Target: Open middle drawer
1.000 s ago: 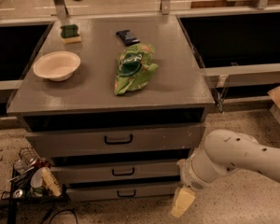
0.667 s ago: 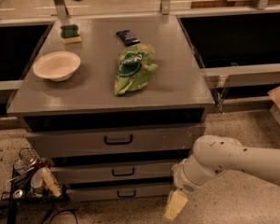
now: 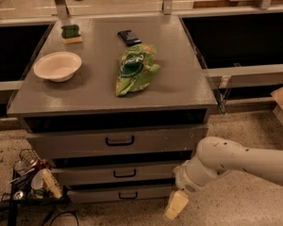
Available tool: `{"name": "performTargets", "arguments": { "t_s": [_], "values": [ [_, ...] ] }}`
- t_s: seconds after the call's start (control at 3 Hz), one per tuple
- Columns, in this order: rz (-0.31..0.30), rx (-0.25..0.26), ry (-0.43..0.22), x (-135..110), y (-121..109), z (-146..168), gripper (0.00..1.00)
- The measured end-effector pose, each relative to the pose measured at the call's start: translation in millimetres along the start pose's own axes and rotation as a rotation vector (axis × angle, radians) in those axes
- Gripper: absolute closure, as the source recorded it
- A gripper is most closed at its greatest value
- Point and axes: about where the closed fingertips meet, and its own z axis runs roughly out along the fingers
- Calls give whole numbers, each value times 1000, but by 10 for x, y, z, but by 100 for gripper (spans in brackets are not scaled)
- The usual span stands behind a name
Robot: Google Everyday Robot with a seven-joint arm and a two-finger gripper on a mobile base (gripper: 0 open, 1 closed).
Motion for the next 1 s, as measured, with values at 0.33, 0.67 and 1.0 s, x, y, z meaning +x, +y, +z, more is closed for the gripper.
{"name": "performTargets", "arguments": {
  "t_s": [0.33, 0.67, 1.0],
  "values": [
    [25, 32, -60, -31, -128, 52, 0],
    [42, 81, -100, -102, -248, 72, 0],
    [43, 81, -100, -102, -248, 72, 0]
  ]
}}
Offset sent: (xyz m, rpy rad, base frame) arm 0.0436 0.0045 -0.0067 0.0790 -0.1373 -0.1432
